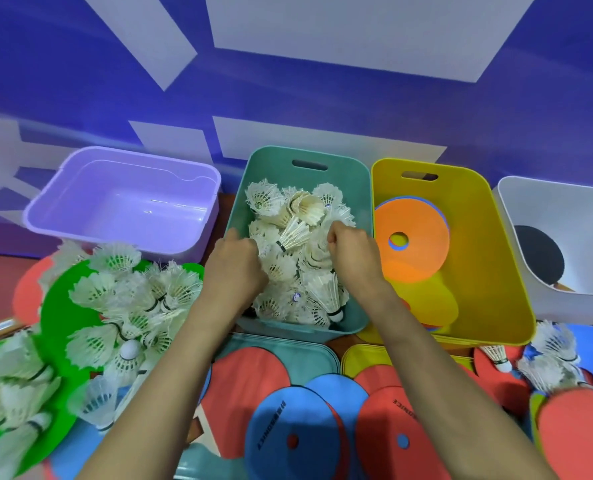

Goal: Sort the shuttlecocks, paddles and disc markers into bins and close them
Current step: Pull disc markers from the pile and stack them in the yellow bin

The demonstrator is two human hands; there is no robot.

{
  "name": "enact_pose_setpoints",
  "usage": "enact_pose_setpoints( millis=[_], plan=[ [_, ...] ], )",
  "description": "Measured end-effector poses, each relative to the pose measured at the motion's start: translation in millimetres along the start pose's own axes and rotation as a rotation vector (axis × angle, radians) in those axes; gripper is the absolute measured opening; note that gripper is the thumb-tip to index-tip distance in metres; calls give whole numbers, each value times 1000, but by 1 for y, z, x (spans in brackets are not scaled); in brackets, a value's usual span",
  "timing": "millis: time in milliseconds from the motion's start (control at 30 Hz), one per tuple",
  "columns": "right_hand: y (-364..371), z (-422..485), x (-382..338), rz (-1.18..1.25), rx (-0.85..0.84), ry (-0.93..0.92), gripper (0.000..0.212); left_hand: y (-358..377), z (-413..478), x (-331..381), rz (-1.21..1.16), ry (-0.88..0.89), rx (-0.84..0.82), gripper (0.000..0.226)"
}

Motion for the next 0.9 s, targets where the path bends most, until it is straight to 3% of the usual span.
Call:
enact_pose_setpoints(
  millis=[100,200,433,567,633,667,733,833,900],
  plan=[
    [4,3,-2,-59,-161,-8,30,3,-3,-2,98,-10,-89,28],
    [0,4,-6,-62,-186,-50,31,12,-6,6,238,-2,-193,29],
    [8,-10,-1,-124,-328,-112,39,32,1,7,334,-9,-190,30],
    [-6,-22,3,-12,-198,-164,41,43,6,-4,214,-2,-267,25],
    [-15,-31,8,59,-126,-189,40,49,0,-1,178,39,-280,37],
    [-21,-37,12,93,-100,-208,40,48,-4,5,161,80,-244,49],
    [-32,-51,23,159,-62,-244,41,38,-17,27,56,223,-16,59],
    [-51,-77,49,258,1,-248,40,21,-43,70,-95,385,293,49],
    [-67,-98,74,328,81,-228,39,22,-61,103,-202,422,359,40]
  ],
)
Point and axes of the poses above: each hand's wrist, its own z-axis towards the middle knuckle, its own y-axis out of the palm, x = y × z, the point moved 4 cm from there along z, towards the middle knuckle, and after that the axes turned 6 degrees about y, right-handed, at the moved point
